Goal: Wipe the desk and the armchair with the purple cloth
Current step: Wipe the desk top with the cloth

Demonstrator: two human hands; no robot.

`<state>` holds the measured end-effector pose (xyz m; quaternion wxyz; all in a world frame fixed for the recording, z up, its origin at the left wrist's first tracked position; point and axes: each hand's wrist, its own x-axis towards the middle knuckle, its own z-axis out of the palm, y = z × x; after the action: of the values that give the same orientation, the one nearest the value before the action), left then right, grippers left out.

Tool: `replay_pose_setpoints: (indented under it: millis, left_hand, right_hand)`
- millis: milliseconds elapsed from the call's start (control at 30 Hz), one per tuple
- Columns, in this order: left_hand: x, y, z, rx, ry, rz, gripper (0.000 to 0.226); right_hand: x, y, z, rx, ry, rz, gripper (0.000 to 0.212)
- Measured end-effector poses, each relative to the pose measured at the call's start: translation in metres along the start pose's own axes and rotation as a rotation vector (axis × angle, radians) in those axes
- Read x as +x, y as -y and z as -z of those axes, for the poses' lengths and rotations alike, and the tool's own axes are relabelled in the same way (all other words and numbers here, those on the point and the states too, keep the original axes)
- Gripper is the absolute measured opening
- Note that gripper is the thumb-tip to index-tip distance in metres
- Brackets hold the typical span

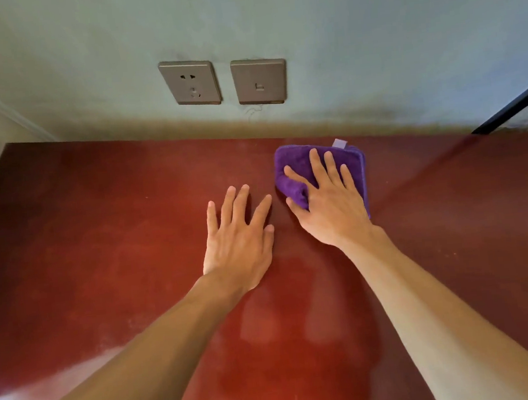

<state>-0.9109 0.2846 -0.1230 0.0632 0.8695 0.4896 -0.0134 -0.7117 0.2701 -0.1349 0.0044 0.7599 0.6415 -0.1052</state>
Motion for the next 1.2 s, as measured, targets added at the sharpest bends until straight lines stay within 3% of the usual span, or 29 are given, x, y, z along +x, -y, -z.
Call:
replay_pose_setpoints:
  millis: [100,367,500,700,867,1033,1200]
  left_hand:
    - [0.002,-0.036,0.003,-0.056,0.028,-0.062,0.055]
    - [0.020,-0.113,-0.001,-0.113,0.106,-0.077,0.055]
    - [0.028,-0.131,-0.008,-0.117,0.122,-0.041,0.053]
    - [0.037,-0.129,-0.005,-0.015,0.074,-0.029,0.051]
    - [0.040,-0.126,-0.003,0.036,0.064,-0.057,0.057]
    - [0.037,-0.128,-0.008,0.079,0.042,-0.061,0.057]
    - [0.037,-0.127,-0.011,0.064,0.004,-0.066,0.052]
  right_hand:
    - [0.002,-0.030,0.009,-0.008,0.046,0.023,0.066]
    - [-0.019,-0.153,0.031,0.035,0.120,-0.206,0.067]
    - [-0.038,-0.173,0.029,0.133,0.160,-0.160,0.068]
    - [-0.114,-0.138,0.008,0.146,0.089,-0.074,0.068]
    - [-0.200,-0.069,-0.016,0.238,-0.019,-0.140,0.066]
    - [-0.260,-0.011,-0.040,0.214,-0.006,-0.129,0.089]
    - [-0.283,0.014,-0.055,0.130,-0.003,-0.202,0.084]
